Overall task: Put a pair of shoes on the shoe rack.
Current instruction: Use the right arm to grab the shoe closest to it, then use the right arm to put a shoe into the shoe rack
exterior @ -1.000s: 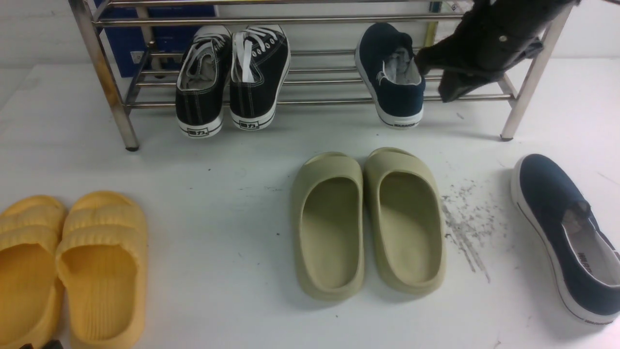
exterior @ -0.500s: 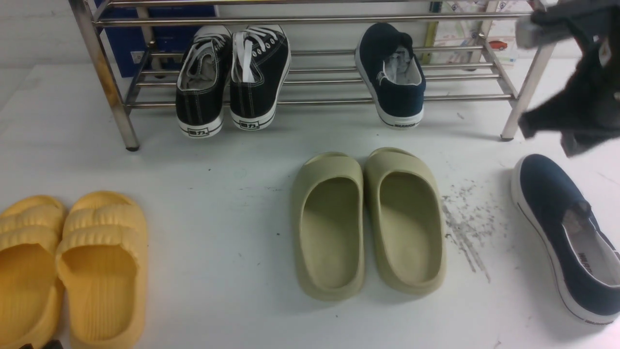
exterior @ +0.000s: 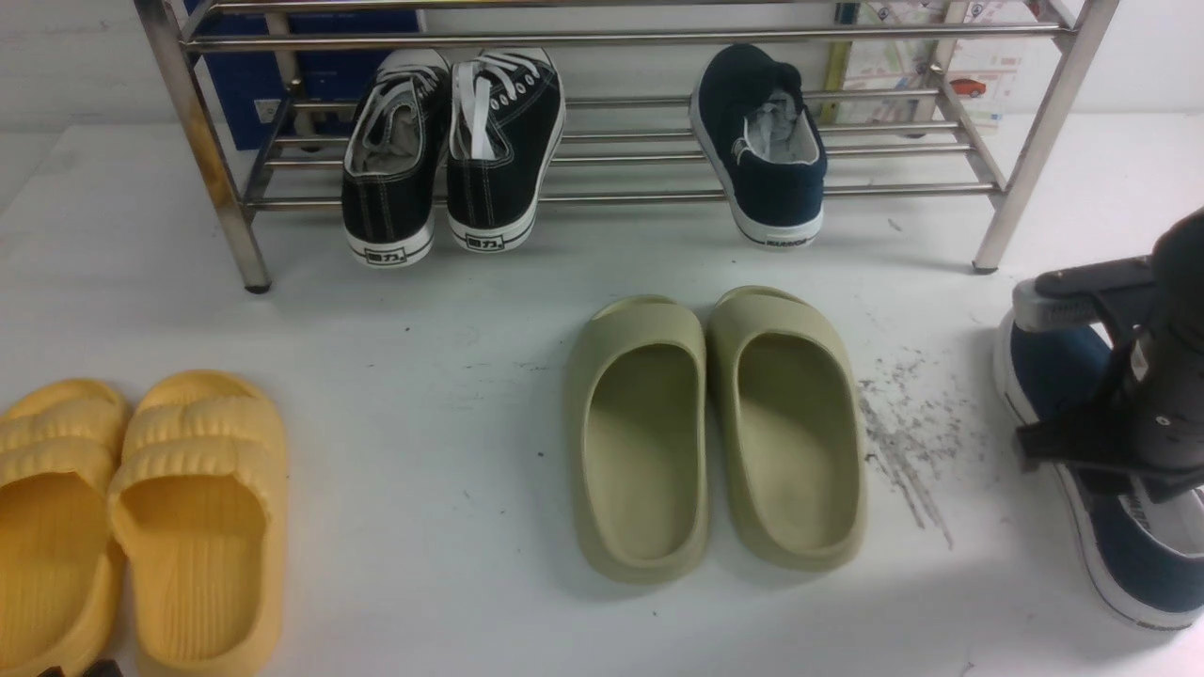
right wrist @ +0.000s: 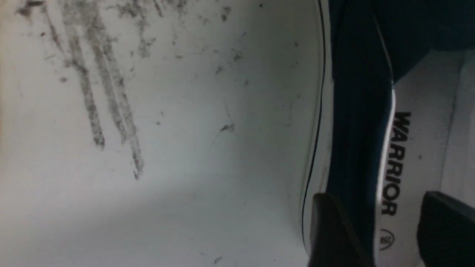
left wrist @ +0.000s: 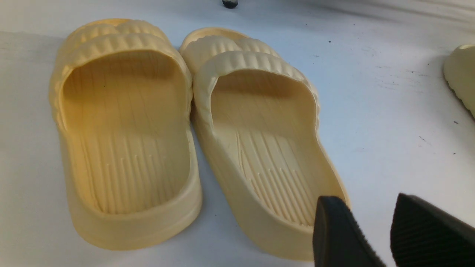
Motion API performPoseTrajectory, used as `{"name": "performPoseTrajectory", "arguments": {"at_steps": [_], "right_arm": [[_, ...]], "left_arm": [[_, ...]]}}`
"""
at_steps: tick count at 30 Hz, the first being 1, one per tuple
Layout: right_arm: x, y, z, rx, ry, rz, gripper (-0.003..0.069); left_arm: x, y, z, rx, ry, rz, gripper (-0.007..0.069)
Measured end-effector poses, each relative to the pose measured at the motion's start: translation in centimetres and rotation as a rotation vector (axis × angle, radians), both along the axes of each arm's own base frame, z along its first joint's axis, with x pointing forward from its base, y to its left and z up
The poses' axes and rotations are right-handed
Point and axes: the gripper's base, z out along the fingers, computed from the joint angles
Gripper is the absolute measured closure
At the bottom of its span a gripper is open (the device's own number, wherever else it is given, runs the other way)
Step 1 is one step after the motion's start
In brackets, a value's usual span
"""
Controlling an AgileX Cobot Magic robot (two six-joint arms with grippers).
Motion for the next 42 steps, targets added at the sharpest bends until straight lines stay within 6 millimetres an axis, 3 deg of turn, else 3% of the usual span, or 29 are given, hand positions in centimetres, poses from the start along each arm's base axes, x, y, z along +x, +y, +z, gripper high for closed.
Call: {"name": "performPoseTrajectory", "arguments": {"at_steps": [6,8,10,13,19,20,21,27,31,36,42], "right_arm": [[0.7,-0.6,-2.2,0.065,0.081,-0.002,0.0449],[0.8,-0.6,-2.5,0.081,0.098,0.027,0.0580],[1.0,-0.5,-2.2,0.087,0.099,0.041,0.0632],[1.5,-0.3,-1.4,0.099,0.093,0.043,0.0631],[4.7,1.0,4.4,0.171,-0.042,0.116,0.0631],[4.8,1.1,4.6,0.179,-0.046,0.119,0.0631],[5.7,1.8,6.6,0.213,-0.094,0.162,0.0631],[8.6,3.4,9.9,0.277,-0.178,0.233,0.0631],[10.4,3.7,9.8,0.278,-0.183,0.242,0.0631],[13.2,4.3,7.9,0.274,-0.157,0.241,0.0631],[15.2,4.7,7.1,0.273,-0.175,0.248,0.0631]], "left_arm": [[0.0,0.0,0.0,0.000,0.000,0.000,0.0387],[0.0,0.0,0.0,0.000,0.000,0.000,0.0387],[0.0,0.0,0.0,0.000,0.000,0.000,0.0387],[0.0,0.0,0.0,0.000,0.000,0.000,0.0387],[0.0,0.0,0.0,0.000,0.000,0.000,0.0387],[0.0,0.0,0.0,0.000,0.000,0.000,0.0387],[0.0,0.0,0.0,0.000,0.000,0.000,0.0387],[0.0,0.0,0.0,0.000,0.000,0.000,0.0387],[0.0,0.0,0.0,0.000,0.000,0.000,0.0387],[0.0,0.0,0.0,0.000,0.000,0.000,0.0387],[0.0,0.0,0.0,0.000,0.000,0.000,0.0387]]}}
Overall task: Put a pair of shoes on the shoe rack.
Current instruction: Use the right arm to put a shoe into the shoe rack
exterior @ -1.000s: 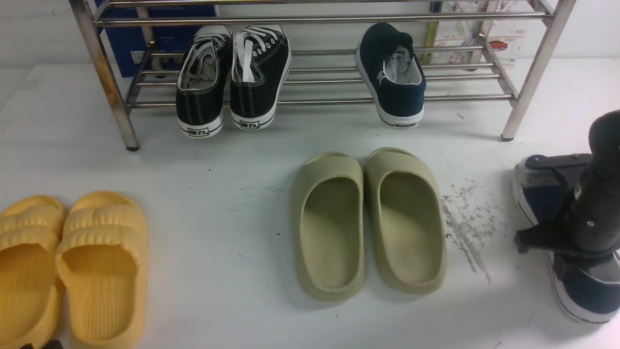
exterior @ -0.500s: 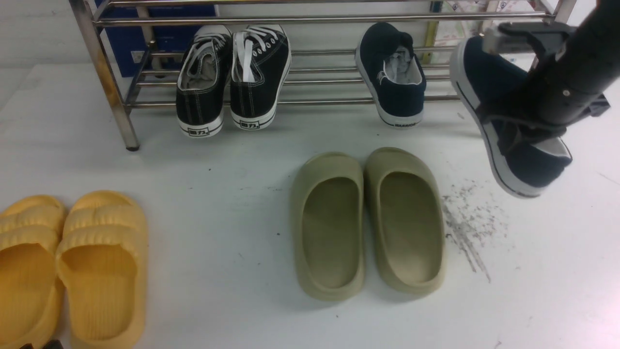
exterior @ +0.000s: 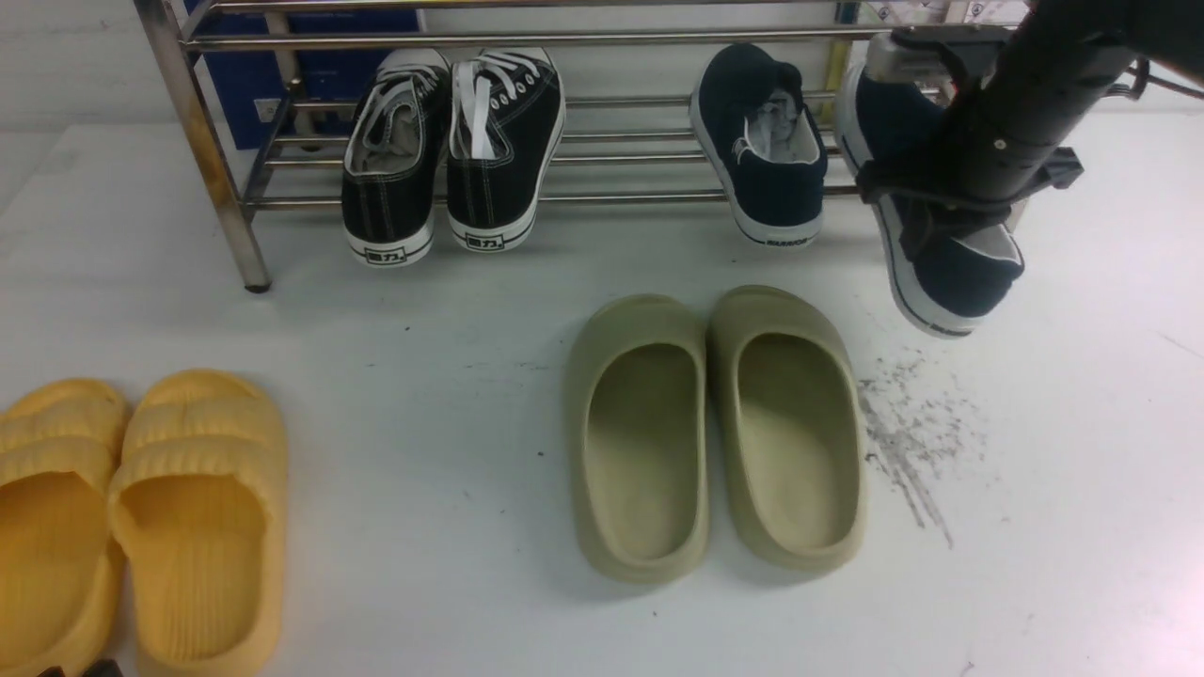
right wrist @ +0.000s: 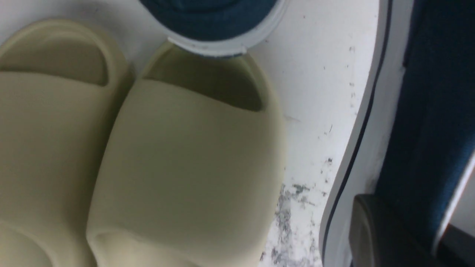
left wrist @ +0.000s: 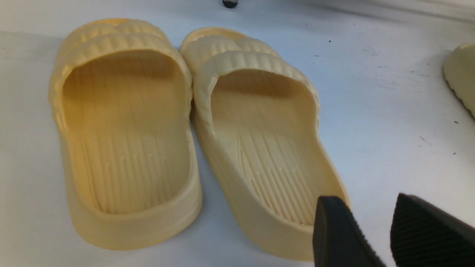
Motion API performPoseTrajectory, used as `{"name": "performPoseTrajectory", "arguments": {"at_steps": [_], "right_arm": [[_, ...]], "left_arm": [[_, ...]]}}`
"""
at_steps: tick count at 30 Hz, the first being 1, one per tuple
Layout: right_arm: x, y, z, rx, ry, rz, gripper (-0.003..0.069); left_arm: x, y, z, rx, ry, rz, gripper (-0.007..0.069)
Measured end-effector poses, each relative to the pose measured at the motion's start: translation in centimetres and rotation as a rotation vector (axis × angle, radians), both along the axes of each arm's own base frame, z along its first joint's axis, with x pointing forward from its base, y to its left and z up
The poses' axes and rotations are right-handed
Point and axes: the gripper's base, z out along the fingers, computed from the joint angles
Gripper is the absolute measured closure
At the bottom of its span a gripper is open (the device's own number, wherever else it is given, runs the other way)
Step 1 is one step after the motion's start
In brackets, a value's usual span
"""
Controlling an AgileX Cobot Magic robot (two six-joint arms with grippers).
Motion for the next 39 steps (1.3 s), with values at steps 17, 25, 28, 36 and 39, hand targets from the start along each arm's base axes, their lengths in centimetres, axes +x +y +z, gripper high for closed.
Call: {"name": "performPoseTrajectory", "arguments": {"at_steps": [17,25,28,36,39], "right_arm": [[5.7,1.0,-1.7,-0.001,-0.142,0.016,0.0631],[6.3,1.0,-1.4,0.008,-0.209,0.006,0.0540],[6.2,1.0,-0.8,0.008,-0.229,0.006,0.0456],[2.3,0.4,5.2,0.011,-0.177,0.030,0.0279],[0.8,0.0,7.5,0.011,-0.181,0.035,0.0316]], "left_arm": [[0.0,0.0,0.0,0.000,0.000,0.000,0.0387],[0.0,0.0,0.0,0.000,0.000,0.000,0.0387],[0.0,0.0,0.0,0.000,0.000,0.000,0.0387],[0.0,0.0,0.0,0.000,0.000,0.000,0.0387],[0.0,0.0,0.0,0.000,0.000,0.000,0.0387]]}}
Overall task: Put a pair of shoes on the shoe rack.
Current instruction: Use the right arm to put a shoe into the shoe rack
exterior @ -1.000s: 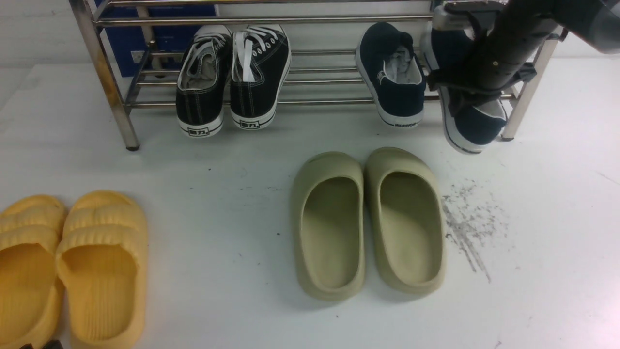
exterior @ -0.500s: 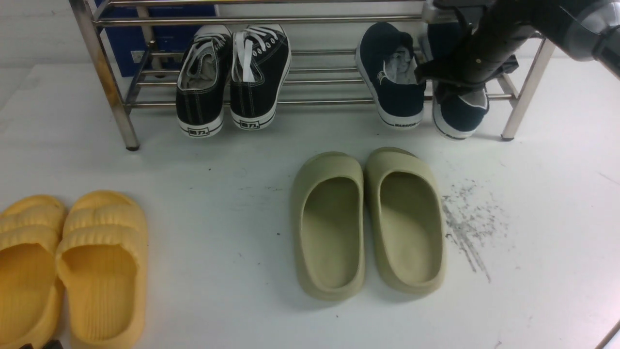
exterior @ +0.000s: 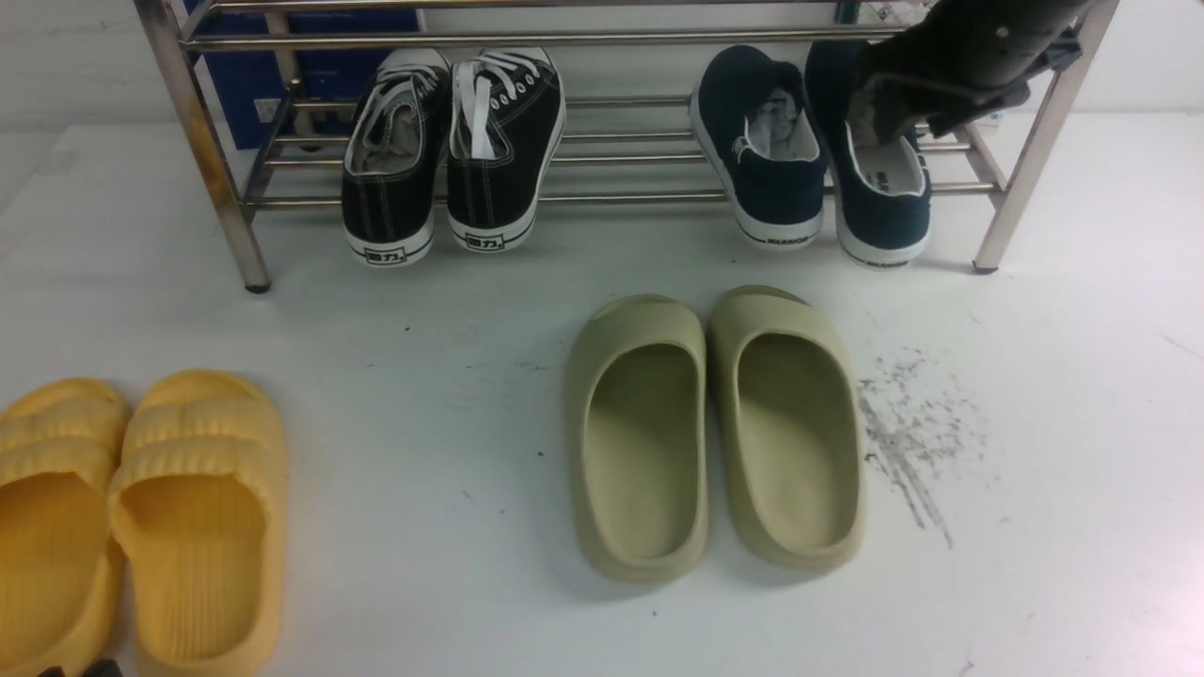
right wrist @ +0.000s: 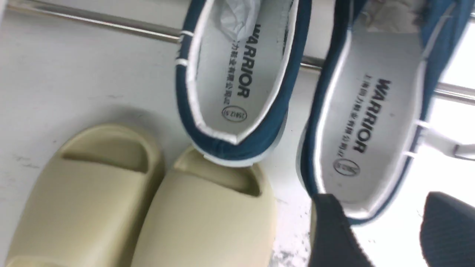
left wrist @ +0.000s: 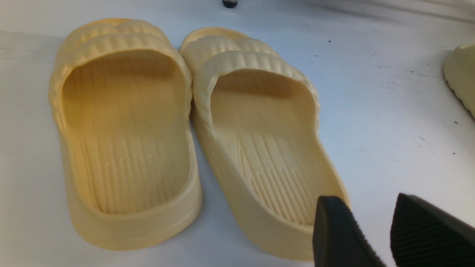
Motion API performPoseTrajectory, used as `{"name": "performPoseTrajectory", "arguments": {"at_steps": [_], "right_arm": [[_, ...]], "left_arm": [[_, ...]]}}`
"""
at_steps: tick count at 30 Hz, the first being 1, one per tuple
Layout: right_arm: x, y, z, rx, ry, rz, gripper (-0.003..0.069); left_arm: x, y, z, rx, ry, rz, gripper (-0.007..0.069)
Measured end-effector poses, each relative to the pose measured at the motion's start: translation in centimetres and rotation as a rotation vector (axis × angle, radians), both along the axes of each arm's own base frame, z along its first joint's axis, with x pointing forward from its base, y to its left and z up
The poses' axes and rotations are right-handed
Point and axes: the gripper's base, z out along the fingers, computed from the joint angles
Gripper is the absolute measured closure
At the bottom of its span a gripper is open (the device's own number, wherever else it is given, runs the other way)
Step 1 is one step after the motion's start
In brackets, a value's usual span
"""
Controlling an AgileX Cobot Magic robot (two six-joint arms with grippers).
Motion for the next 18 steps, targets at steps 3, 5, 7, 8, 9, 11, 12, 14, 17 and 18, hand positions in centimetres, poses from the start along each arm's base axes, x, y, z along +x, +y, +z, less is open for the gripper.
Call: {"name": "performPoseTrajectory", "arguments": {"at_steps": [3,5,7,8,9,11,12,14,17,18], "right_arm": [[-1.2,-0.7,1.6,0.006,-0.015,-0.014,0.0422],[-1.7,-1.0,0.9,0.007,0.025,-0.031,0.0531],[-2.0,-1.2,-0.4,0.001,0.079,-0.043,0.0610],[-2.1,-1.2,-1.7,-0.006,0.125,-0.048,0.0645],[-2.3,-1.3,-2.9,-0.014,0.169,-0.050,0.0659],[-2.7,-1.3,-5.9,-0.032,0.268,-0.052,0.0662],[-2.8,-1.3,-6.8,-0.037,0.300,-0.052,0.0662],[-3.1,-1.4,-8.5,-0.045,0.343,-0.055,0.0662],[-2.3,-1.3,-9.9,-0.032,0.284,-0.070,0.0662],[-1.9,-1.3,-10.2,-0.025,0.256,-0.075,0.0662]], "left_arm": [[0.0,0.0,0.0,0.000,0.000,0.000,0.0387],[0.0,0.0,0.0,0.000,0.000,0.000,0.0387],[0.0,0.0,0.0,0.000,0.000,0.000,0.0387],[0.0,0.0,0.0,0.000,0.000,0.000,0.0387],[0.0,0.0,0.0,0.000,0.000,0.000,0.0387],[0.0,0.0,0.0,0.000,0.000,0.000,0.0387],[0.0,0.0,0.0,0.000,0.000,0.000,0.0387],[0.0,0.0,0.0,0.000,0.000,0.000,0.0387],[0.0,0.0,0.0,0.000,0.000,0.000,0.0387],[0.0,0.0,0.0,0.000,0.000,0.000,0.0387]]}}
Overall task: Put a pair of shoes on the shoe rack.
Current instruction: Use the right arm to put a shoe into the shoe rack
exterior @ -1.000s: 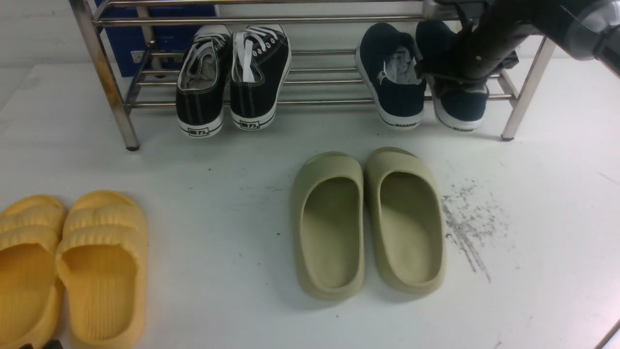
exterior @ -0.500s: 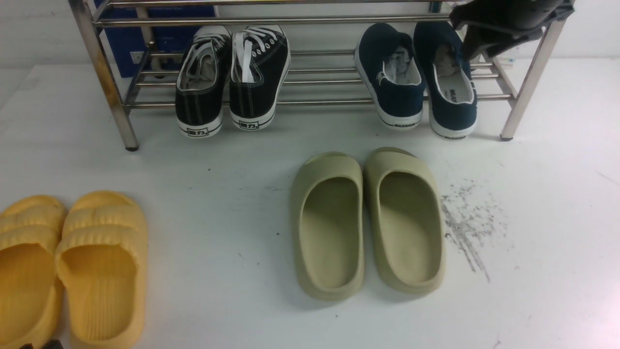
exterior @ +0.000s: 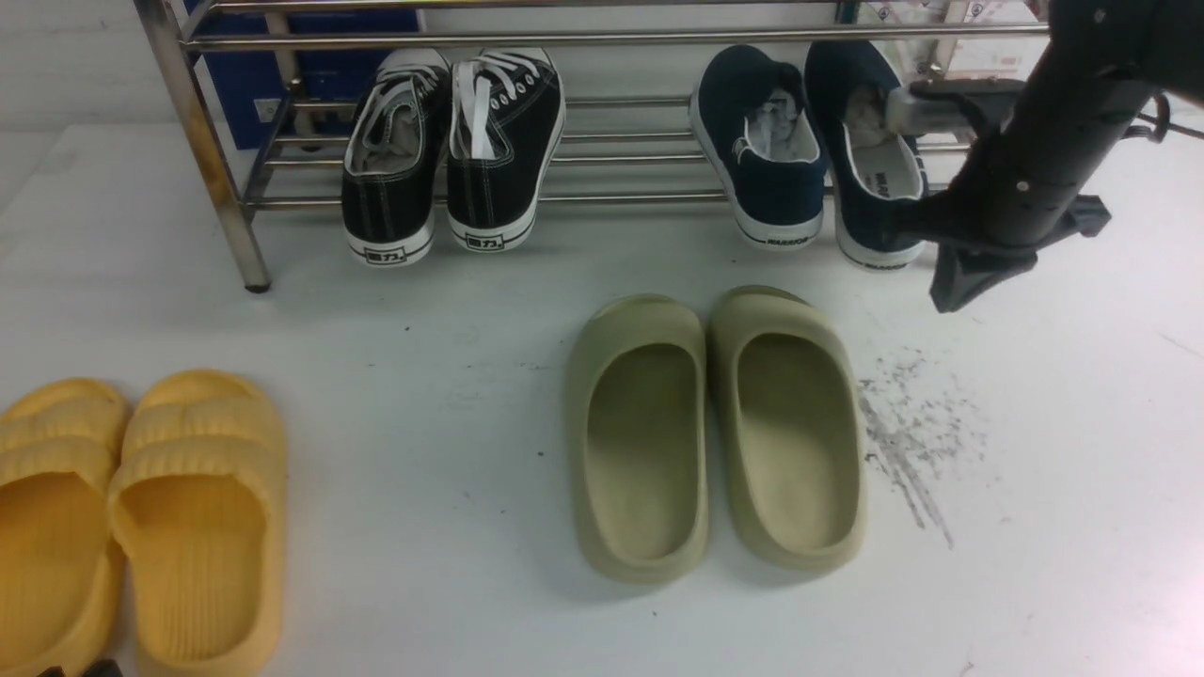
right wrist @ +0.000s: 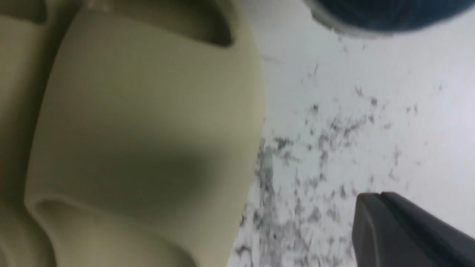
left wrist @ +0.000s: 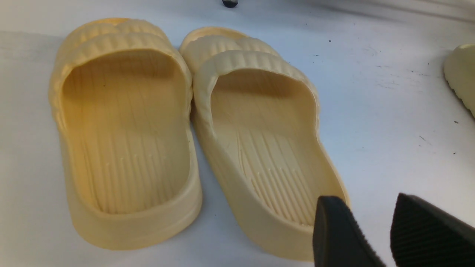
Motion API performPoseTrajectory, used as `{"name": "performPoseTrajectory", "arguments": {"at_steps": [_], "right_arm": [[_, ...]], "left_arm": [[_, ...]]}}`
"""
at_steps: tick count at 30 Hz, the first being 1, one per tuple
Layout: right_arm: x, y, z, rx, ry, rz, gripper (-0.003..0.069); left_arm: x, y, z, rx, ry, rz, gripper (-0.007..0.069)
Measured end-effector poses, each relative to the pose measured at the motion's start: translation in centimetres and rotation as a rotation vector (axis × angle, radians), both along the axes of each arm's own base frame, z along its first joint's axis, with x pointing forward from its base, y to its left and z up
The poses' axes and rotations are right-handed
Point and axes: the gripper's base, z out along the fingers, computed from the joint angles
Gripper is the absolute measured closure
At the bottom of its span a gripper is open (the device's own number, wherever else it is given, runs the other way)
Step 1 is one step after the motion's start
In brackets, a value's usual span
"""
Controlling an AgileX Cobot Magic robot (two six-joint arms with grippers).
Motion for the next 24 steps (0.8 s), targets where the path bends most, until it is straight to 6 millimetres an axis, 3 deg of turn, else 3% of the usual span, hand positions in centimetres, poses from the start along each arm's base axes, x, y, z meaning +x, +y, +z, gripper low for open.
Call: {"name": "performPoseTrajectory", "arguments": {"at_steps": [6,18,24], "right_arm": [[1.9,0.5,-1.3,0.058,-0.128,-0.039,0.0662],[3.5,0.9,-0.2,0.122,-0.330,-0.084,0.0654],[3.6,0.9,-0.1,0.123,-0.335,-0.085,0.0651]], "left_arm": [[0.0,0.0,0.0,0.000,0.000,0.000,0.0387],[0.0,0.0,0.0,0.000,0.000,0.000,0.0387],[0.0,0.0,0.0,0.000,0.000,0.000,0.0387]]}}
